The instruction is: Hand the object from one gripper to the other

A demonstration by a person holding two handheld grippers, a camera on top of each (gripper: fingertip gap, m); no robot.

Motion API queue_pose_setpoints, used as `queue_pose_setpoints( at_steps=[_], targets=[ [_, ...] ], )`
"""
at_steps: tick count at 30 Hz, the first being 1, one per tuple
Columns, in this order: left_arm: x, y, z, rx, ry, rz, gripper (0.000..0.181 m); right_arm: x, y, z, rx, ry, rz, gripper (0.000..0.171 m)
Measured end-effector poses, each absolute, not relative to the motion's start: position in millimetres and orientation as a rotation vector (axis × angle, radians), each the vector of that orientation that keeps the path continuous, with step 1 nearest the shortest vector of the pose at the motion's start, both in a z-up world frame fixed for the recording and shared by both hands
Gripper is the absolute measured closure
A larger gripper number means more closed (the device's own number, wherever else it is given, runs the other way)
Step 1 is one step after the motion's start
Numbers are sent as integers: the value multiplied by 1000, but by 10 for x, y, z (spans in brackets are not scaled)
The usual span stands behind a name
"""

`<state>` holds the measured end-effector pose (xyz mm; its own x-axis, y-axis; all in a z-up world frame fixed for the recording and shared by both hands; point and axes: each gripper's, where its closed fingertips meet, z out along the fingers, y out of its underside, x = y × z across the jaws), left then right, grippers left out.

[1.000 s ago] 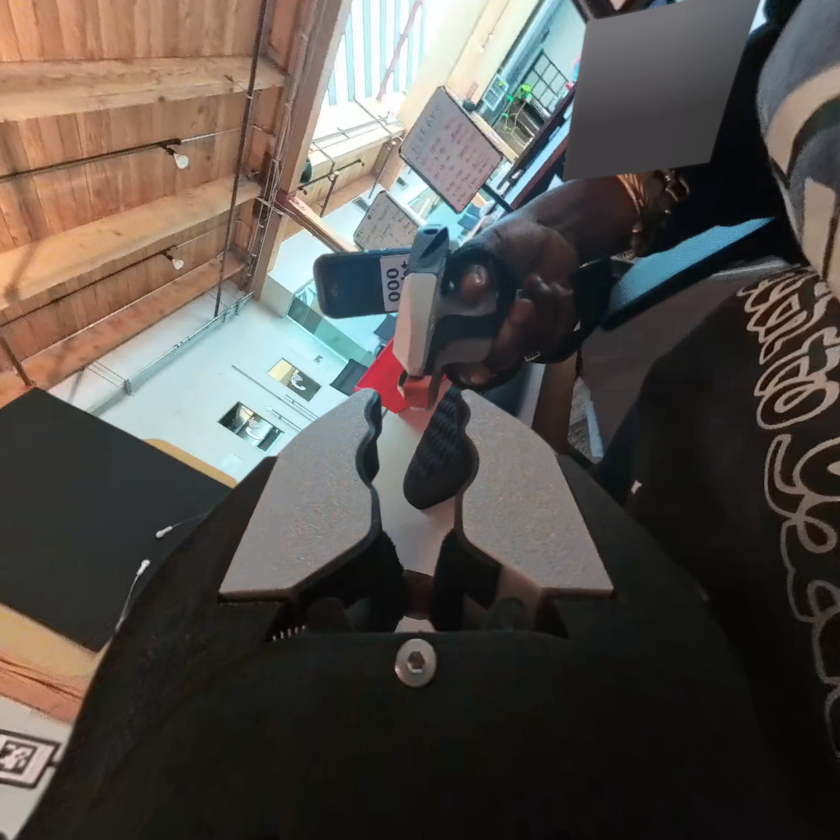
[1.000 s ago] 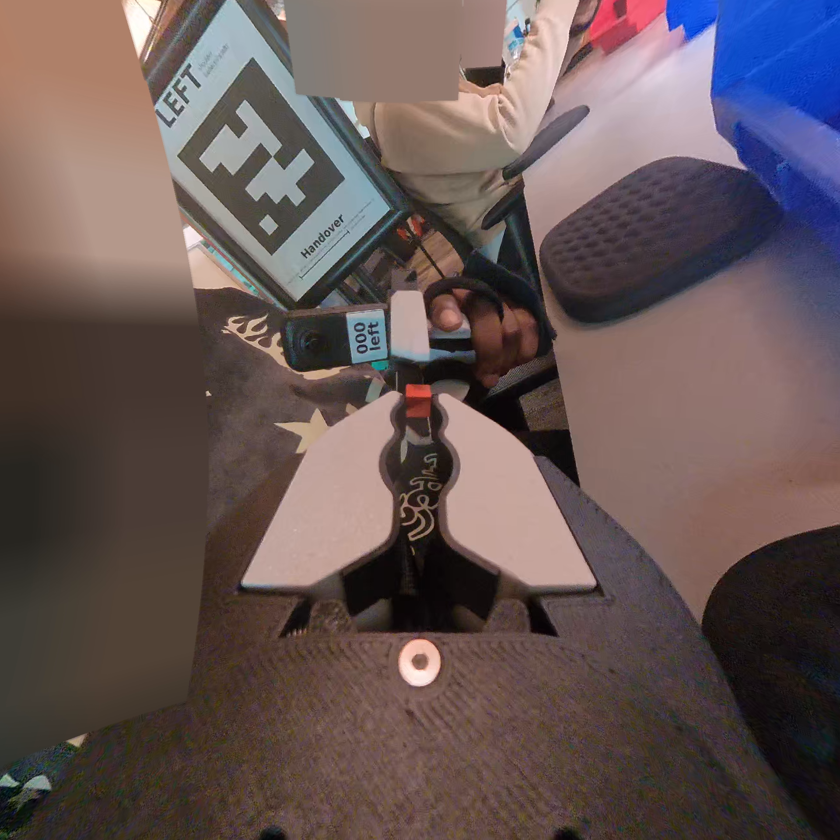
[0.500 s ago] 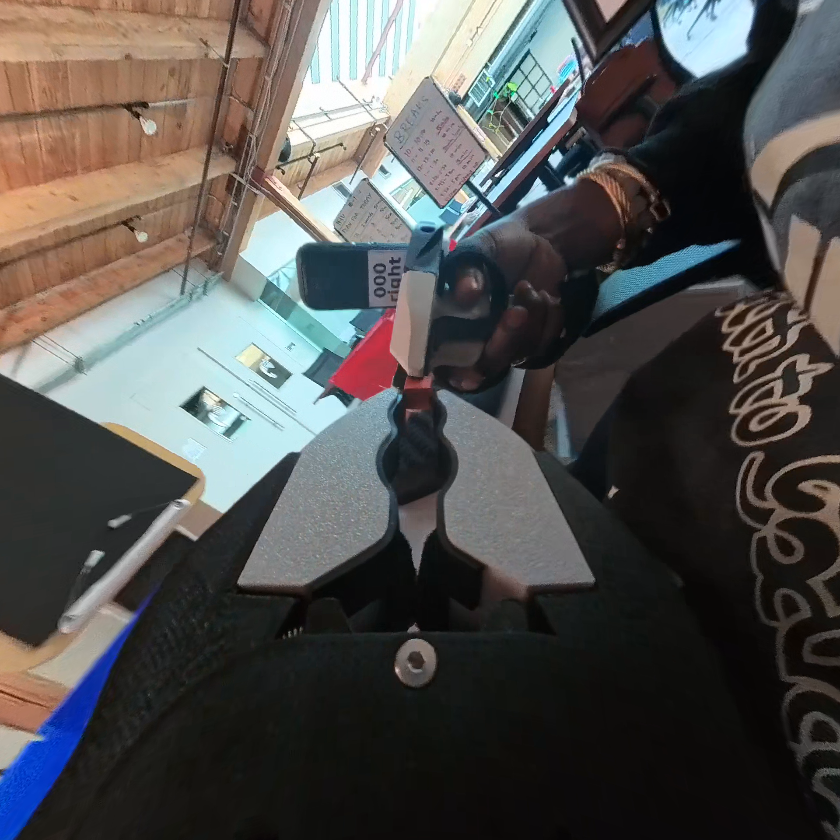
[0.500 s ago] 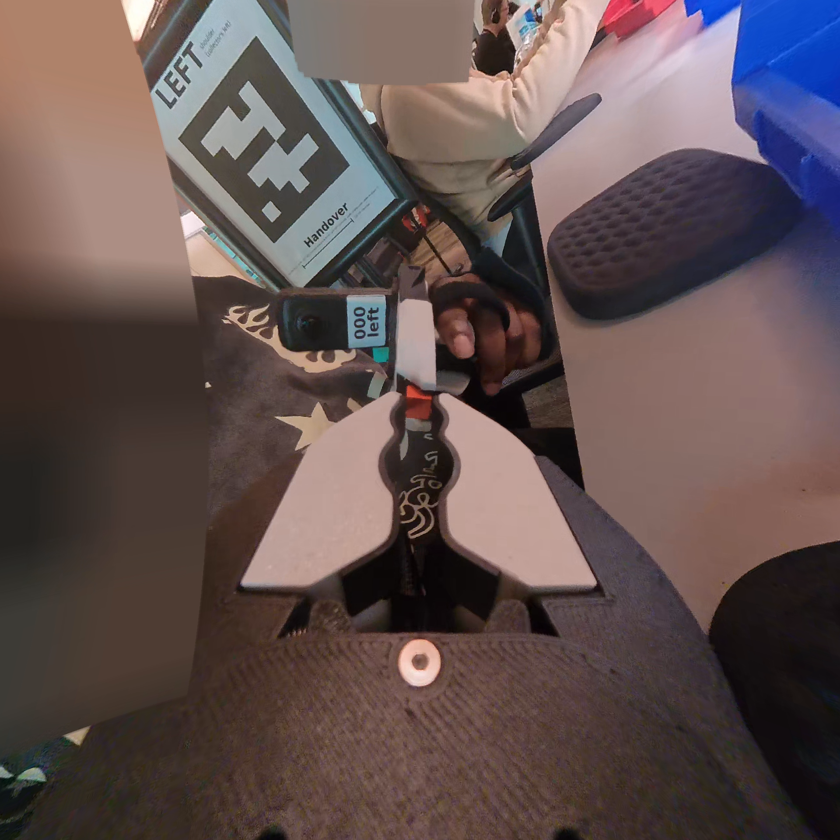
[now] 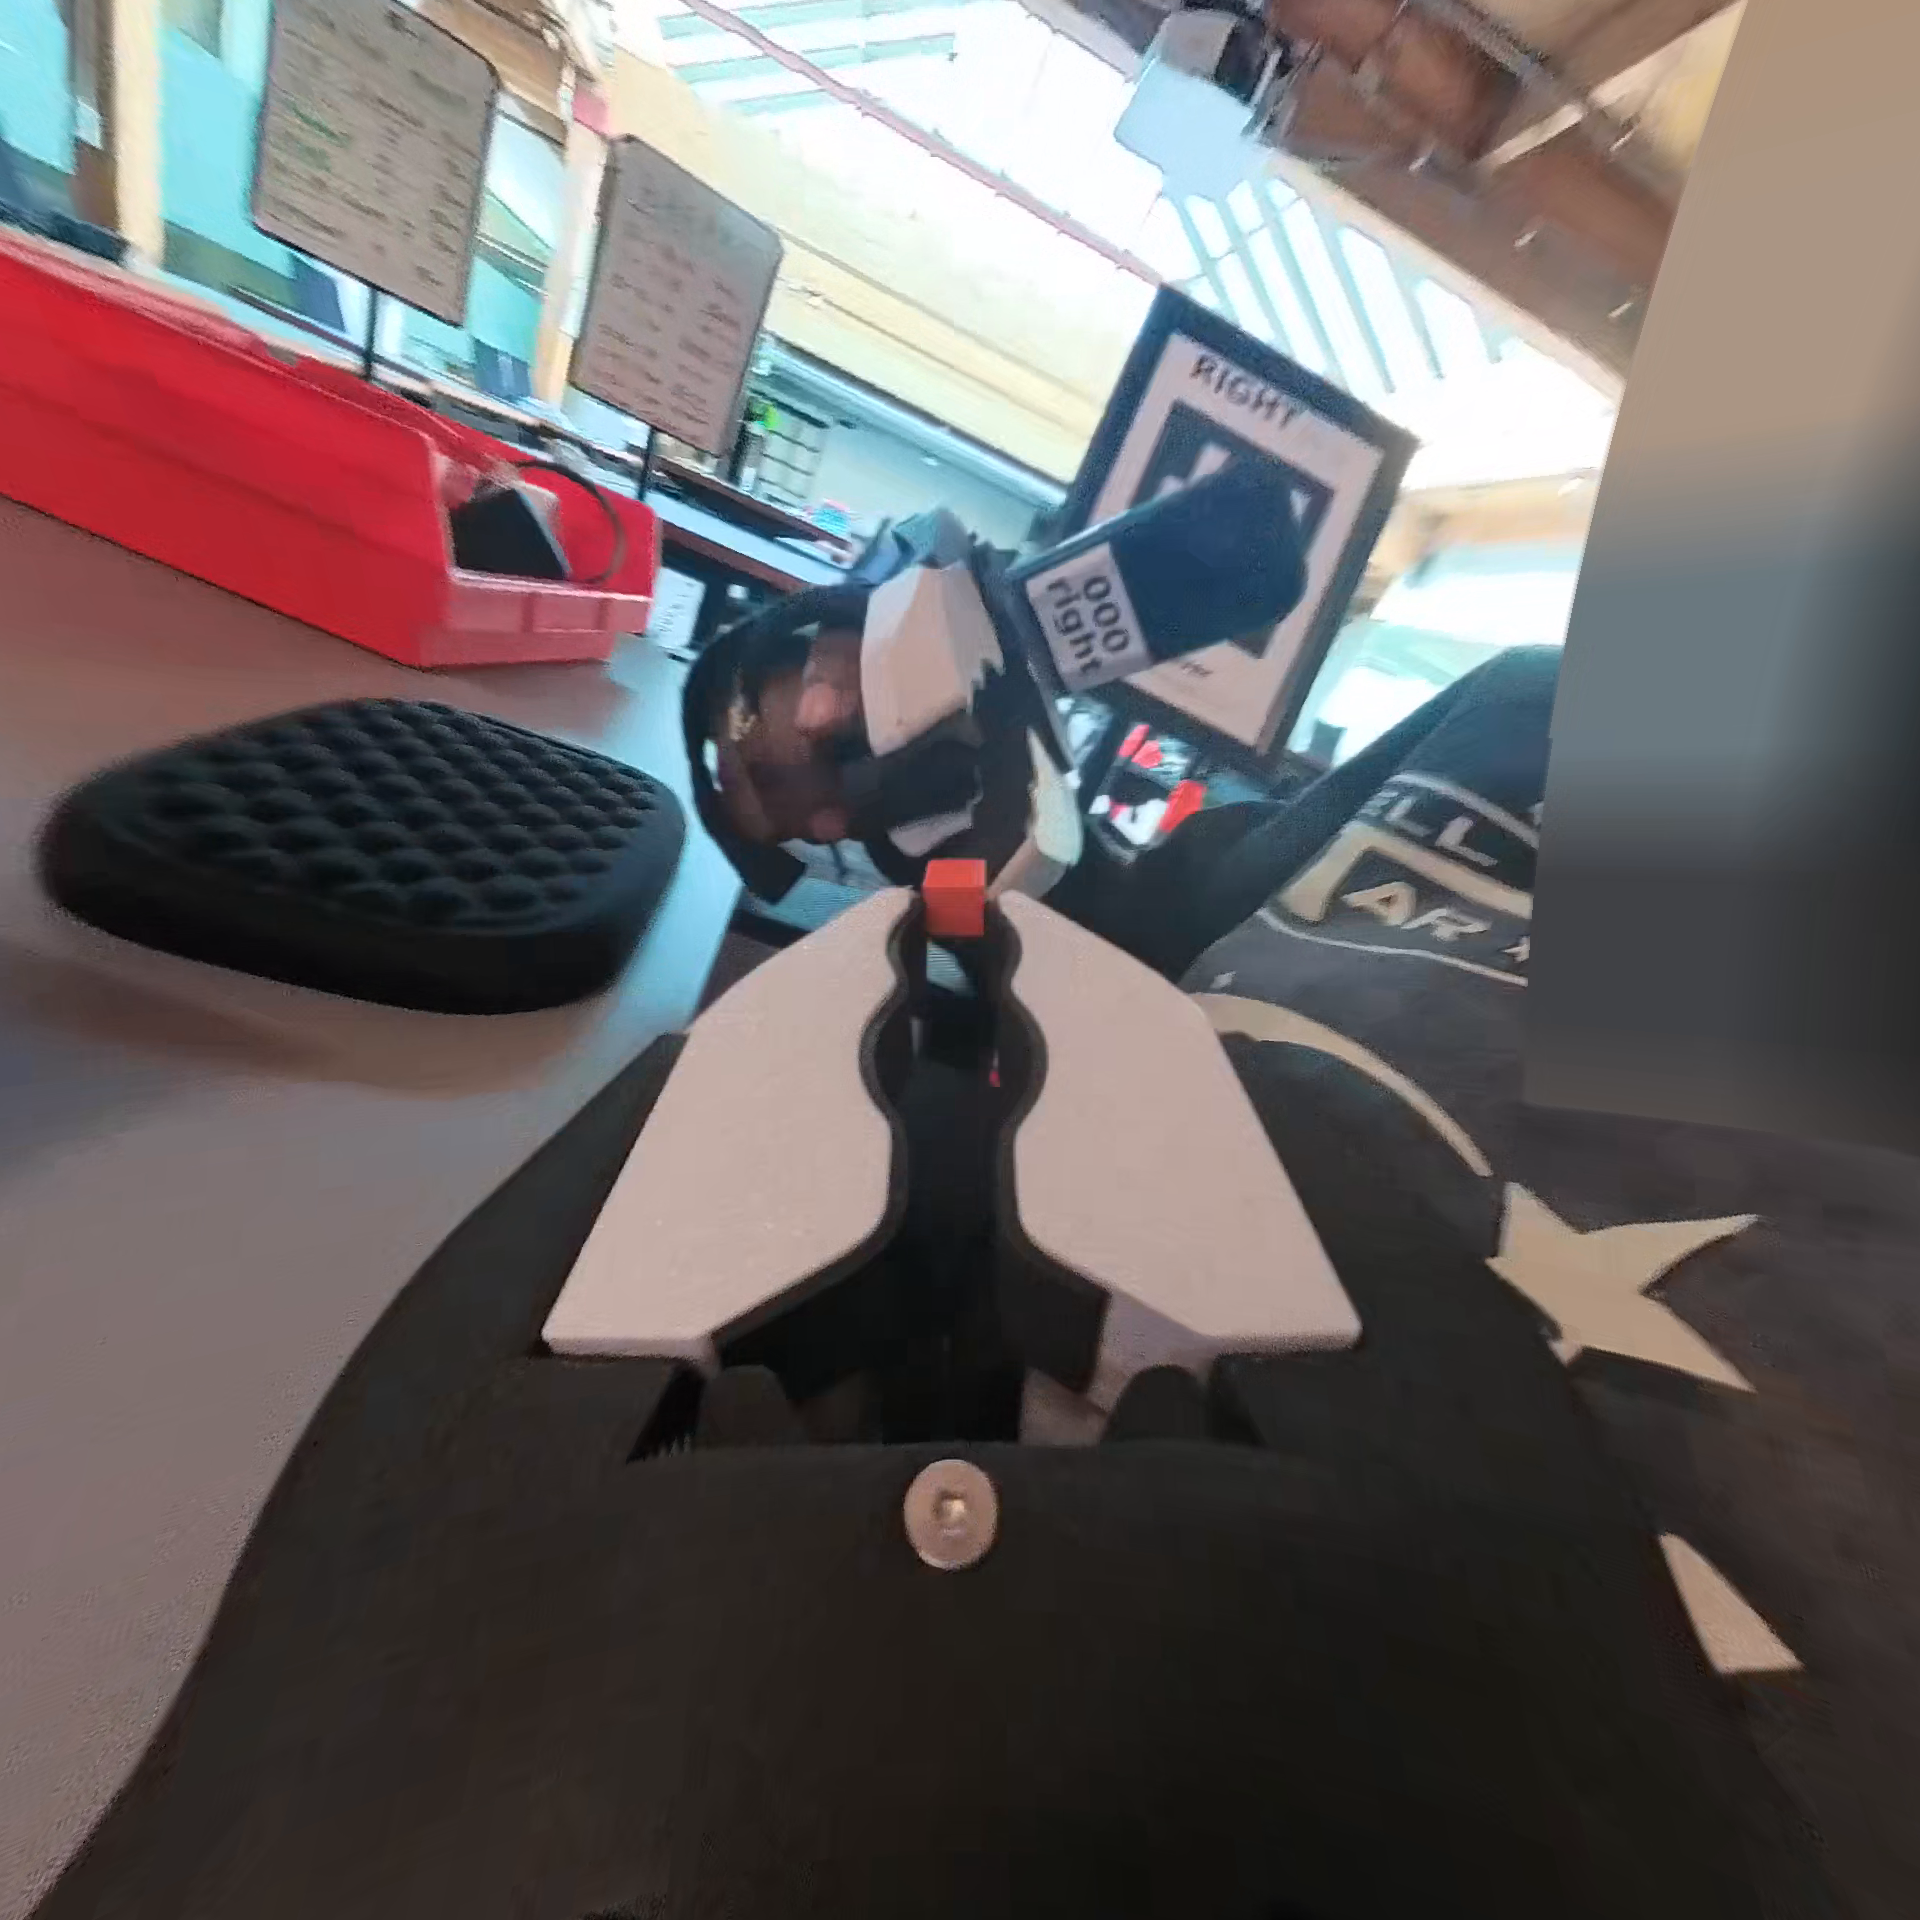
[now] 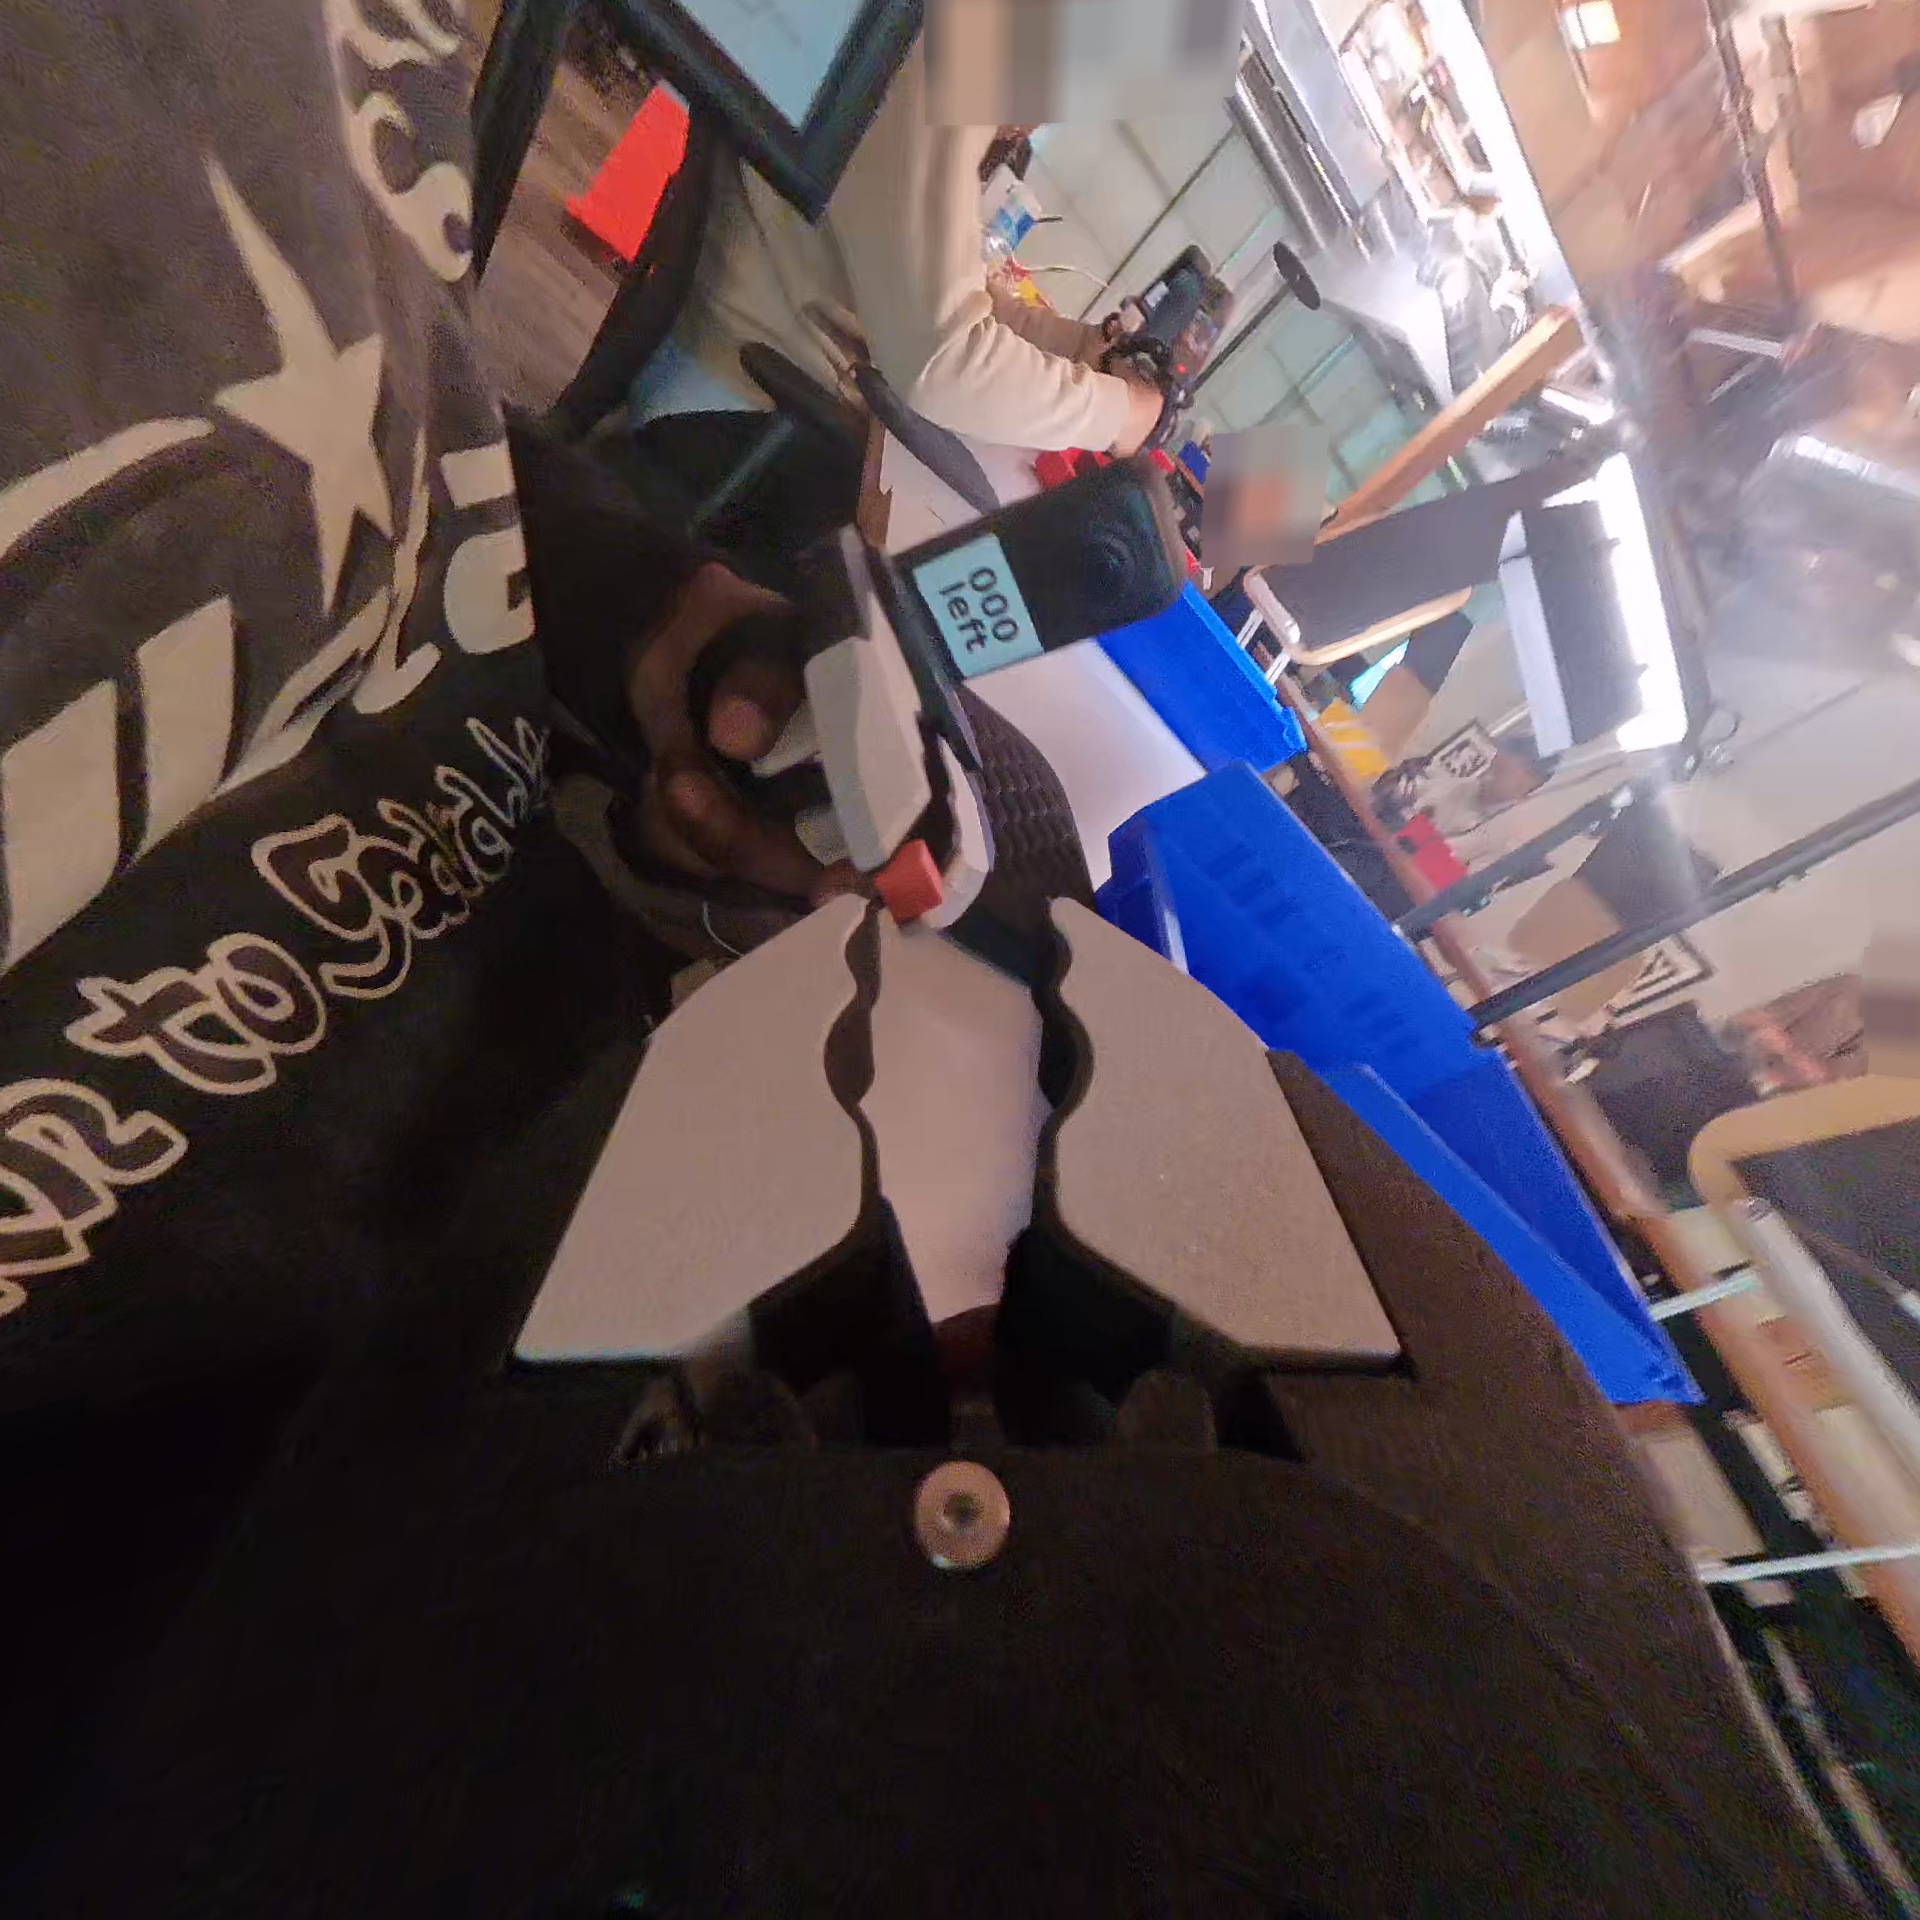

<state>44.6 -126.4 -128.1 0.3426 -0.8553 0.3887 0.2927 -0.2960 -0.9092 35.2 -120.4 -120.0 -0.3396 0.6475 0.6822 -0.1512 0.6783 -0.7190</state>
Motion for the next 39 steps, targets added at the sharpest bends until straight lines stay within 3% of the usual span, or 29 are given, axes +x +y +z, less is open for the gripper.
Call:
queue_pose_setpoints(
  at_steps=[29, 34, 39],
  targets=[
    [515, -1345, -1311, -1466, 536, -1447, 171, 360, -1394, -1310, -226, -1799, 665, 161],
    [326, -1182, -1157, -1338, 461, -1153, 143, 358, -1309, -1206, -293, -1752, 702, 161],
    [80, -1005, -1013, -1240, 375, -751, 89, 369, -1154, -1051, -396, -1678, 774, 161]
  ],
)
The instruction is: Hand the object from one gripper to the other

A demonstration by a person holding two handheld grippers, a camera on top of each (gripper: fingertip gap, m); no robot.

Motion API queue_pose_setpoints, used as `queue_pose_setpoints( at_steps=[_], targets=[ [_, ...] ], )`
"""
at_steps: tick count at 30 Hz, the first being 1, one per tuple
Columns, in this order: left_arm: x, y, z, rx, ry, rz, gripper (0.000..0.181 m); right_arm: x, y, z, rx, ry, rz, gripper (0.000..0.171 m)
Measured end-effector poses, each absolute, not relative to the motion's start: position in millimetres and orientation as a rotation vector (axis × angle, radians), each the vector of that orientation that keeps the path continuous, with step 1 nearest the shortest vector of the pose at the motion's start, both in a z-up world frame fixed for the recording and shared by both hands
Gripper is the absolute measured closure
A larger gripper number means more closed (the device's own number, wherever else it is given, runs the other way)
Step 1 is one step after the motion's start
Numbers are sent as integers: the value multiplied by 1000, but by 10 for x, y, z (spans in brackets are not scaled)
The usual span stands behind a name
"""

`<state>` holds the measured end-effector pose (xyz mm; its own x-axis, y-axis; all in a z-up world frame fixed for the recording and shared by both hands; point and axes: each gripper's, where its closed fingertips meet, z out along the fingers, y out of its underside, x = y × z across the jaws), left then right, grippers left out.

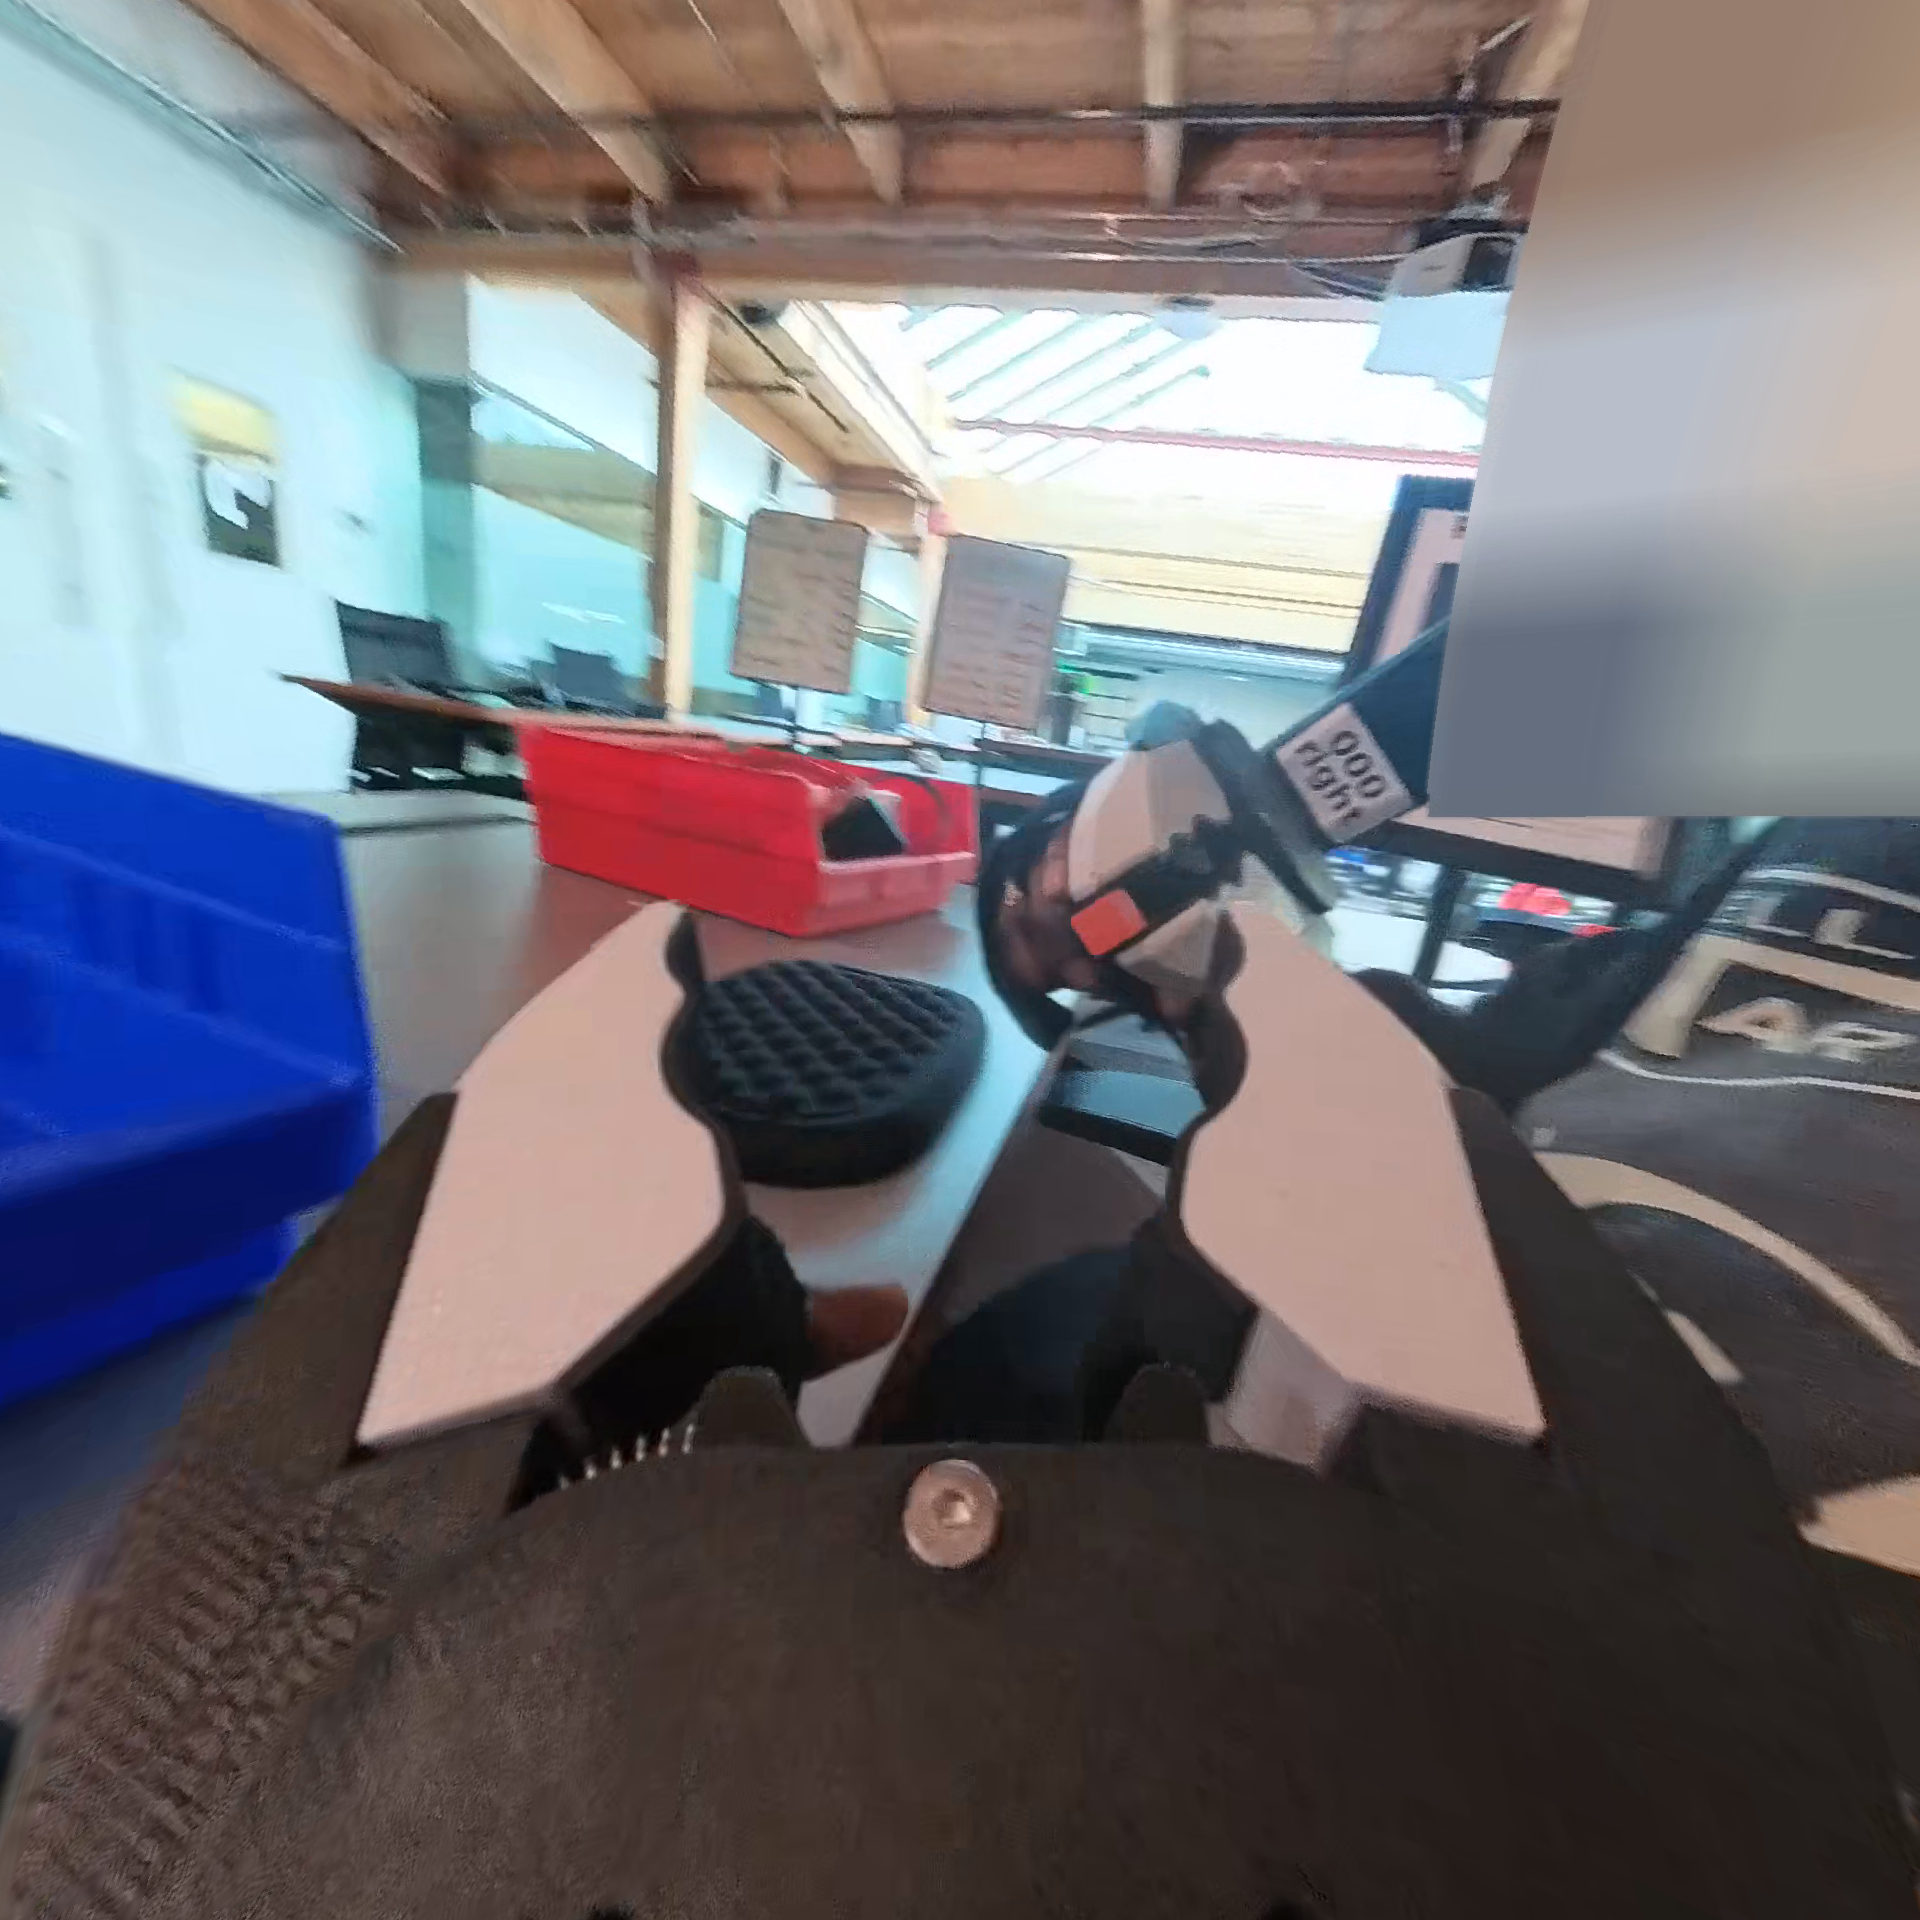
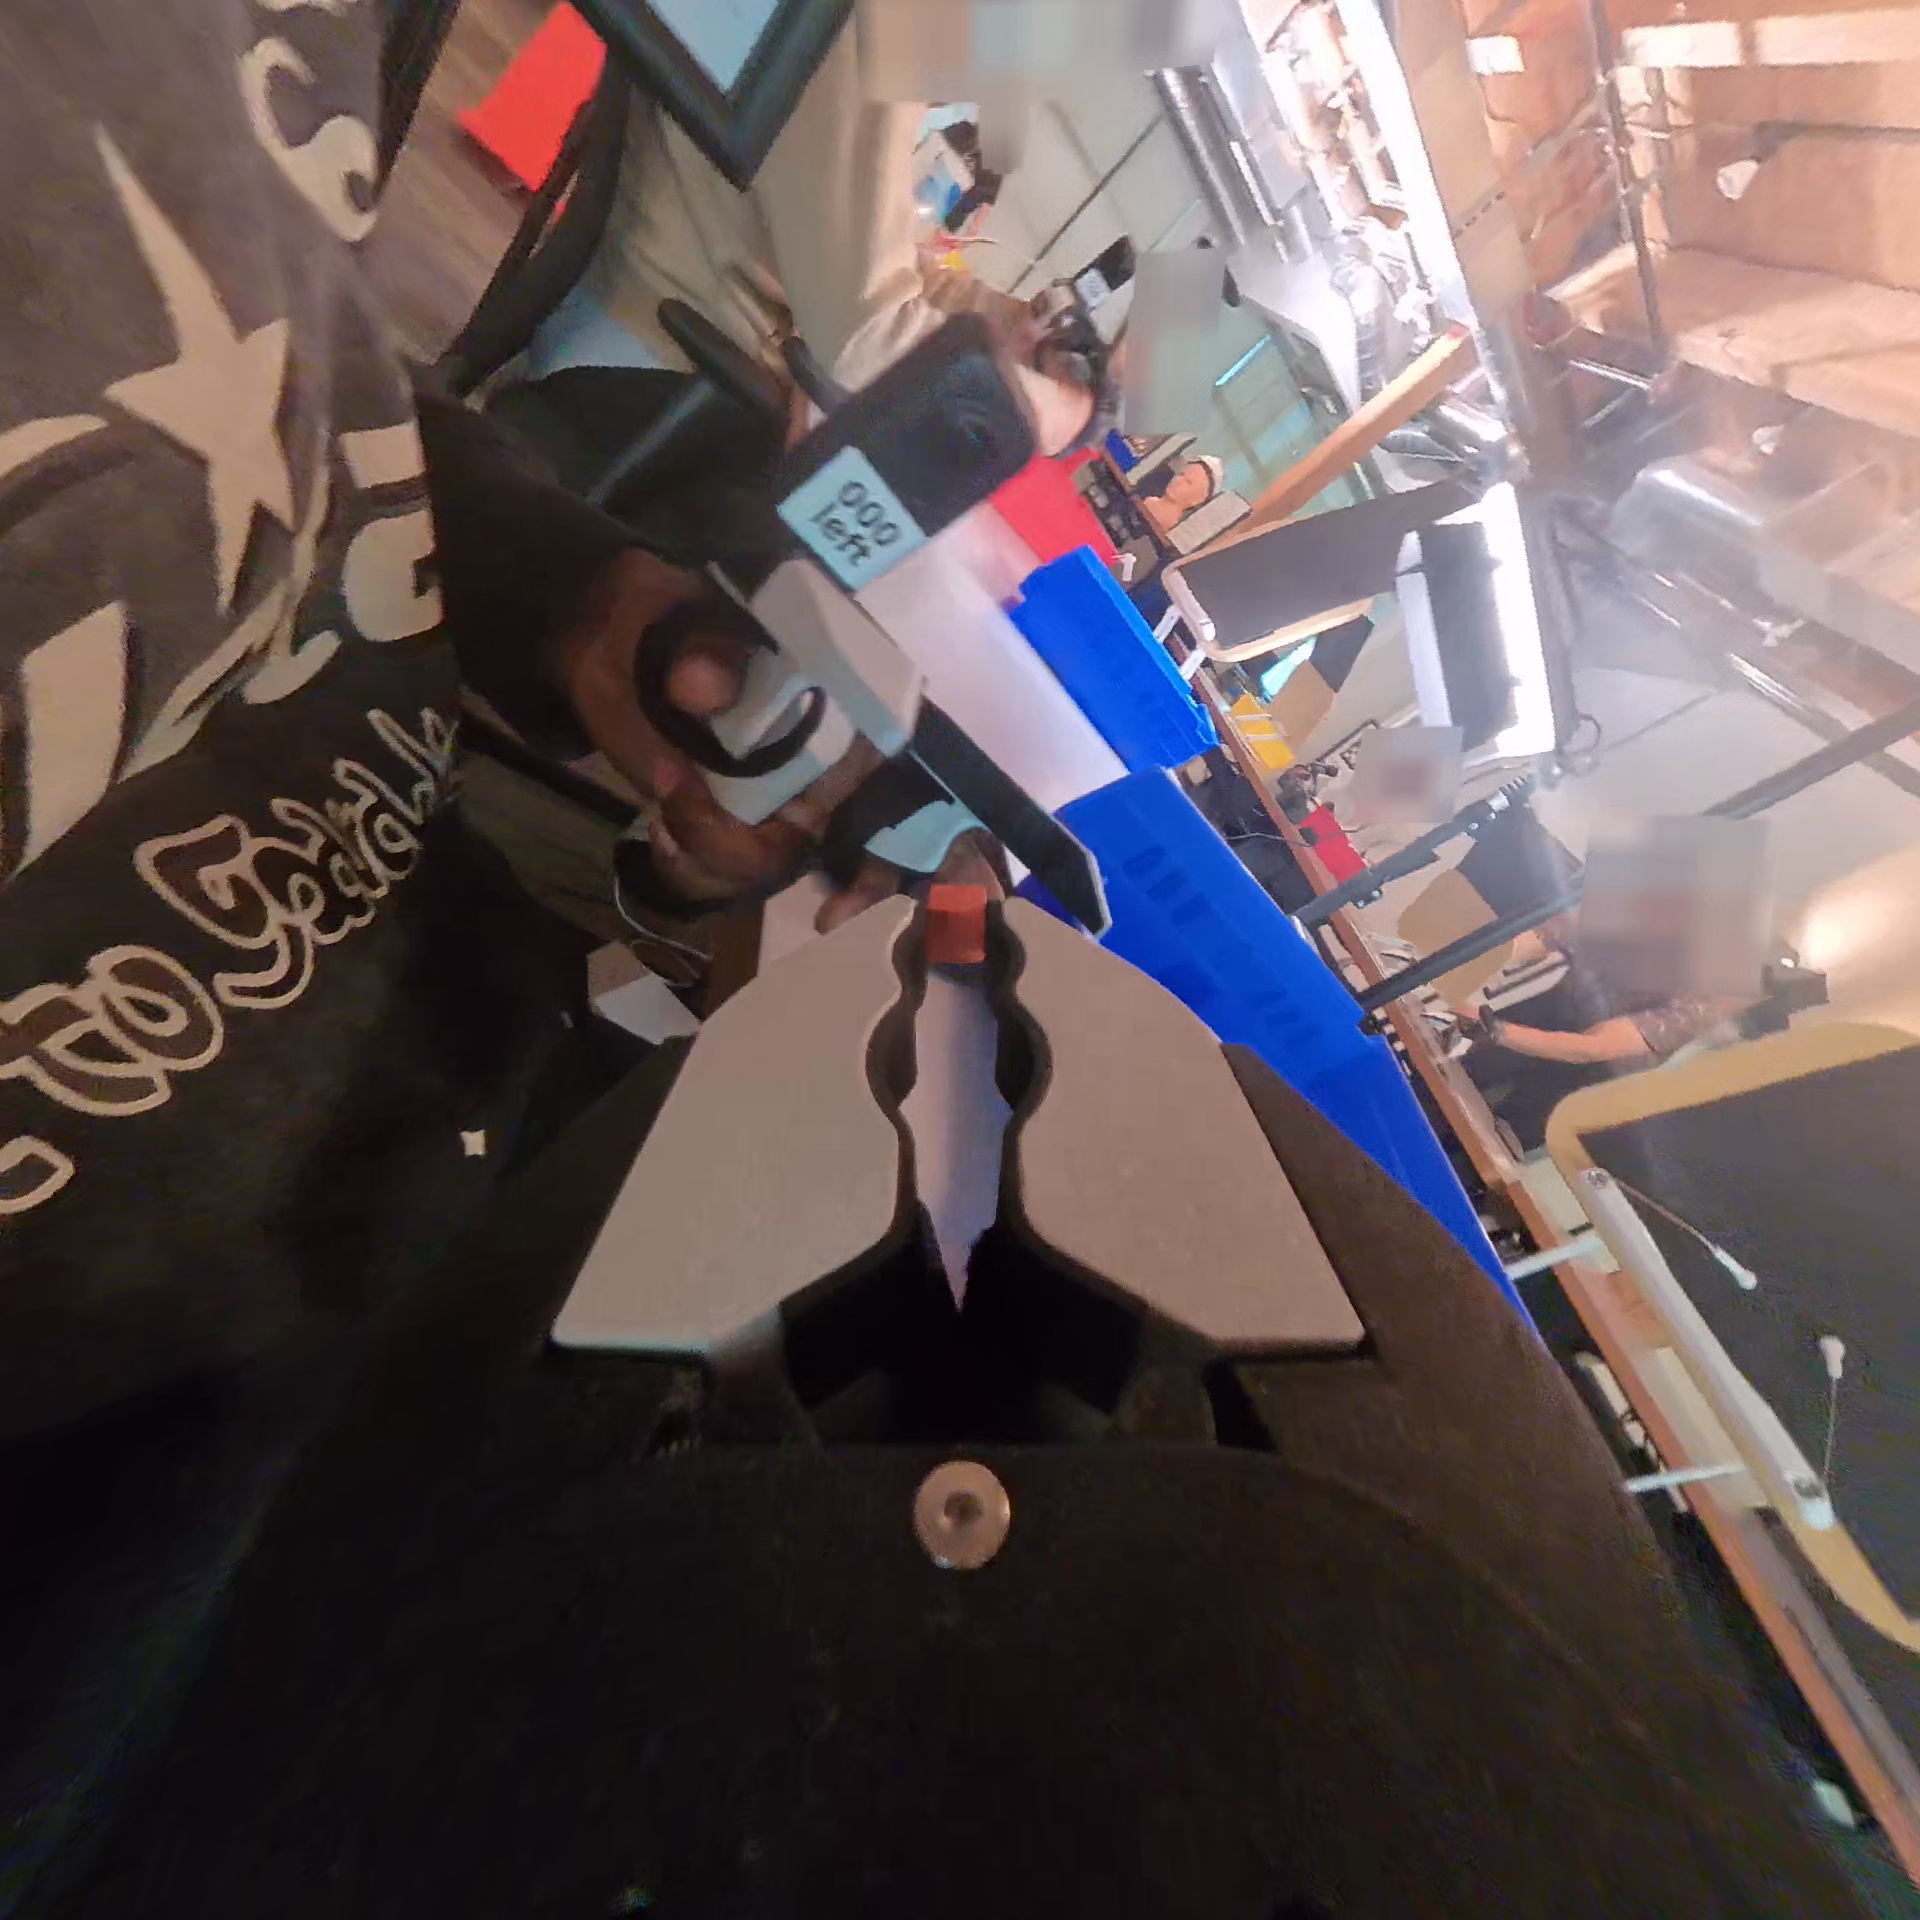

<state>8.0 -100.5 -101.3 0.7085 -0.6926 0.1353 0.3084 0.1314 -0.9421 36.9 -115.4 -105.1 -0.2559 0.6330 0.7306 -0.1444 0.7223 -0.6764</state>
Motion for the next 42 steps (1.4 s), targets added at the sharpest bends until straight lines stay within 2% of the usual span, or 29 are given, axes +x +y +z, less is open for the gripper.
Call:
queue_pose_setpoints(
  at_steps=[2, 5, 11, 17, 20, 24, 35, 42],
  targets=[
    [-1, -970, -971, -1209, 343, -653, 83, 382, -1045, -956, -452, -1625, 800, 161],
    [-123, -936, -931, -1179, 308, -536, 84, 415, -817, -806, -576, -1546, 836, 161],
    [-168, -907, -950, -1167, 308, -430, 95, 711, -59, -279, -873, -1307, 802, 161],
    [-193, -906, -930, -1146, 272, -473, 103, 1353, 993, 127, -1189, -1078, 630, 161],
    [-198, -910, -924, -1138, 265, -491, 106, 1722, 1574, 17, -1404, -979, 491, 161],
    [-210, -908, -922, -1138, 257, -496, 107, 2064, 2065, -438, -1725, -907, 430, 161],
    [-166, -912, -932, -1137, 277, -501, 109, 2105, 2832, -918, -2155, -1037, 324, 161],
    [-187, -922, -921, -1129, 265, -520, 109, 2083, 3008, -1272, -2339, -1088, 271, 161]
  ],
)
